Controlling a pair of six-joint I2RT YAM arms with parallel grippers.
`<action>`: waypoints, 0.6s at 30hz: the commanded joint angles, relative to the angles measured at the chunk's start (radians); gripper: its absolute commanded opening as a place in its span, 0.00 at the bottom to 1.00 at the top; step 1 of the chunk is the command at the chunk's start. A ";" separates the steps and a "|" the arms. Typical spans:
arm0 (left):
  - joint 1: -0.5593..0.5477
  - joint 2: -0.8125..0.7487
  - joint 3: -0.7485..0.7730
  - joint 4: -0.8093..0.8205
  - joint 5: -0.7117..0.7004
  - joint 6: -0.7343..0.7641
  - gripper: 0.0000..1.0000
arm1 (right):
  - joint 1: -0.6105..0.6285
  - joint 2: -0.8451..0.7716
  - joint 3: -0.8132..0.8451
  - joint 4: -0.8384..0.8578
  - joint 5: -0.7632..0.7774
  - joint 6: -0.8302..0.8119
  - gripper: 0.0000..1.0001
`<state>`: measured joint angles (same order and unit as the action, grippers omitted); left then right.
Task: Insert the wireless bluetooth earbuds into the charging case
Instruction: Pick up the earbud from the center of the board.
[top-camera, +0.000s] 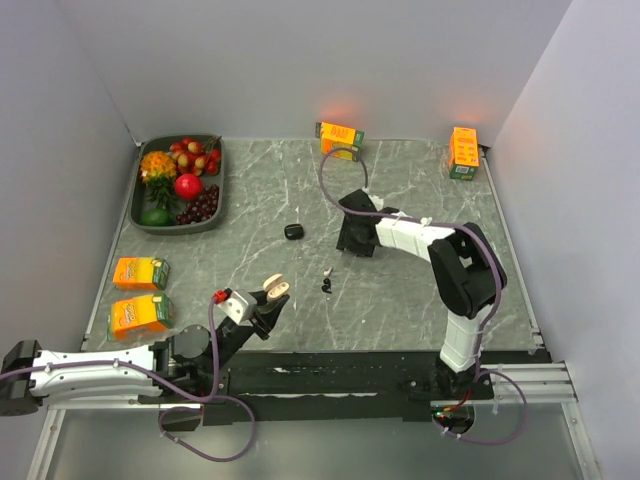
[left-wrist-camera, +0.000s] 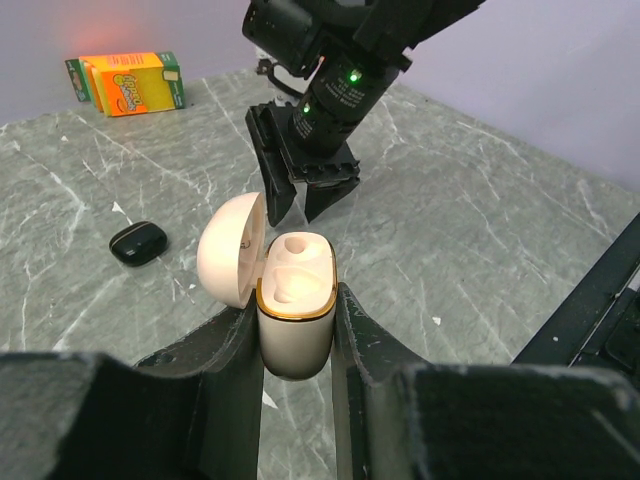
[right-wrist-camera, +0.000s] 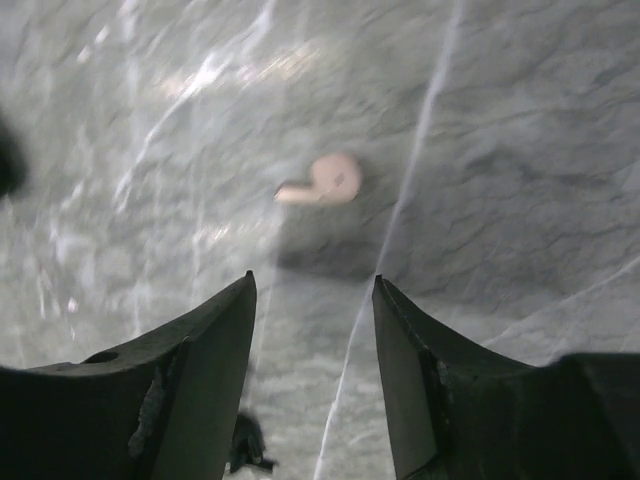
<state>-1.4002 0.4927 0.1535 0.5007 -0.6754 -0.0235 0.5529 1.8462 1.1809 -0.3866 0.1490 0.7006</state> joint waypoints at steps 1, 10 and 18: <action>-0.011 0.000 0.044 0.025 -0.009 -0.013 0.01 | -0.044 0.067 0.101 -0.041 0.056 0.117 0.55; -0.017 0.007 0.031 0.050 -0.019 -0.004 0.01 | -0.073 0.159 0.195 -0.092 0.075 0.140 0.52; -0.019 0.017 0.035 0.041 -0.021 -0.006 0.01 | -0.074 0.194 0.215 -0.095 0.061 0.117 0.39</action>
<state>-1.4109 0.5014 0.1539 0.5102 -0.6796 -0.0227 0.4942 1.9850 1.3579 -0.4961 0.1936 0.8173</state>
